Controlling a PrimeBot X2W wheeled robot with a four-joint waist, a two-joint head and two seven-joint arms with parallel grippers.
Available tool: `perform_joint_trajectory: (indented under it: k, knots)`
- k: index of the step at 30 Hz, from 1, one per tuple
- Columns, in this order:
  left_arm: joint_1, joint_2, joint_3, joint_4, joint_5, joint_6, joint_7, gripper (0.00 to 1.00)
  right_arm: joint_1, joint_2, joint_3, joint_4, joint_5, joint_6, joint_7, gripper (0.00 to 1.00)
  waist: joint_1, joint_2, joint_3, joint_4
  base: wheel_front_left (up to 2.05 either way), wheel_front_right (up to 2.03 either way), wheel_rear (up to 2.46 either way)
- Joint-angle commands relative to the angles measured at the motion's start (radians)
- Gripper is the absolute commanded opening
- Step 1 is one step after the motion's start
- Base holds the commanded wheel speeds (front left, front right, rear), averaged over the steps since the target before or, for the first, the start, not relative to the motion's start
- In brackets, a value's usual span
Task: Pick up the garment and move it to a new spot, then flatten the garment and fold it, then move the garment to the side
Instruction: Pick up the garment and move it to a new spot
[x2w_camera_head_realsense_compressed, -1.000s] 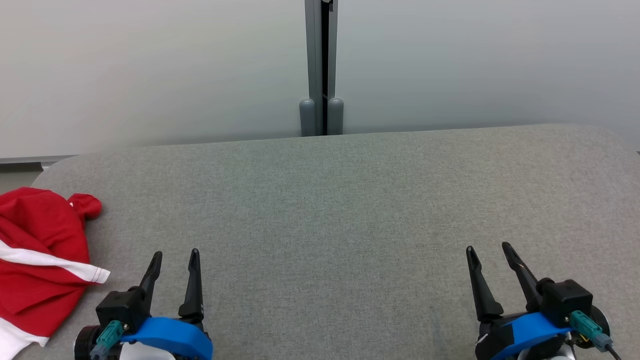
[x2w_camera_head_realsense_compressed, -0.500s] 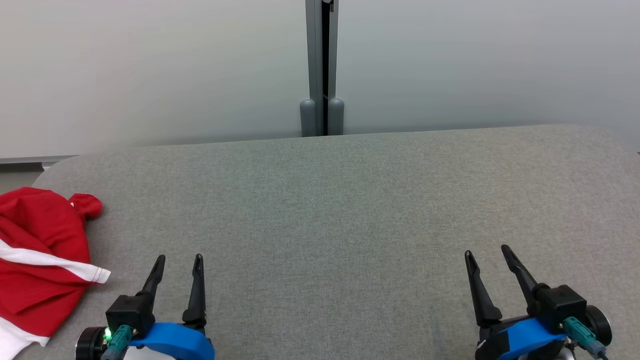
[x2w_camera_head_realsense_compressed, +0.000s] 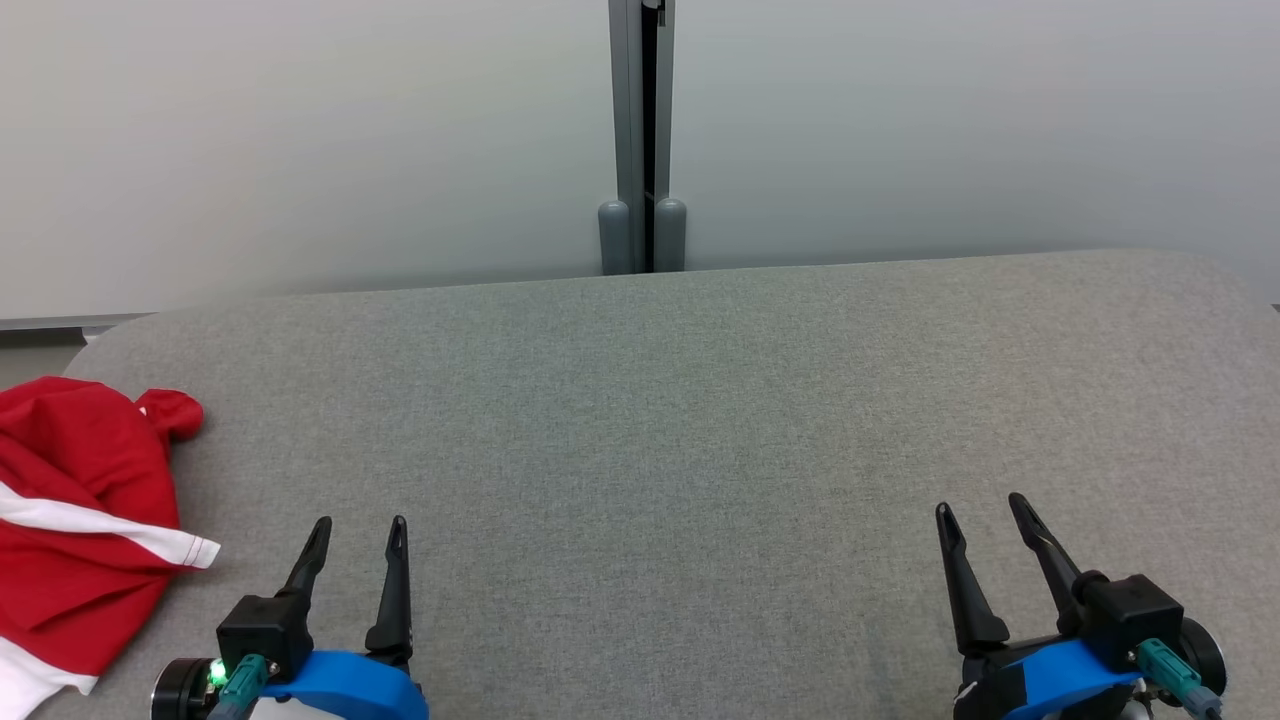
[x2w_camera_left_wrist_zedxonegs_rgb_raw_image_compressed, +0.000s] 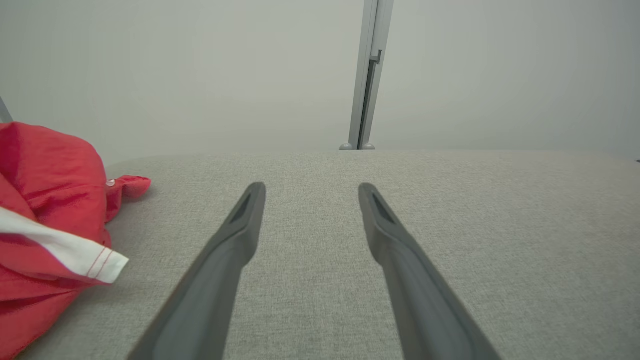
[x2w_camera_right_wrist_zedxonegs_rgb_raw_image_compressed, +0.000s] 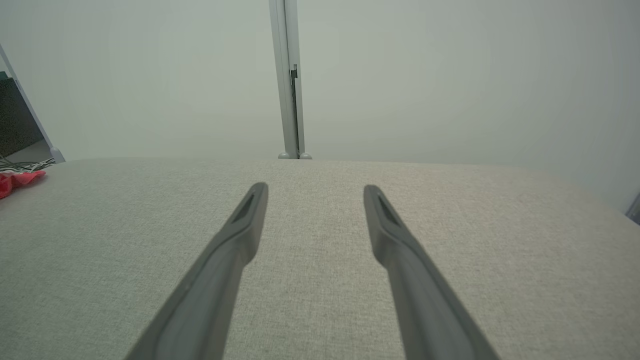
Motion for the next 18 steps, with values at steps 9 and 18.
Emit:
perform_joint_trajectory:
  k: [9,18]
  knots:
    - [-0.001,-0.003,0.013,0.01,0.007,0.0,-0.004,1.0,0.01,0.001,-0.003,0.005,0.02,0.0,-0.008,1.0,0.0,0.0,-0.001,-0.002,0.0,0.0,0.0]
    - [-0.007,-0.005,0.022,0.023,0.008,0.004,-0.004,1.0,0.012,0.001,-0.007,-0.003,0.025,0.0,-0.008,1.0,0.0,0.0,0.001,0.03,0.0,0.0,0.0]
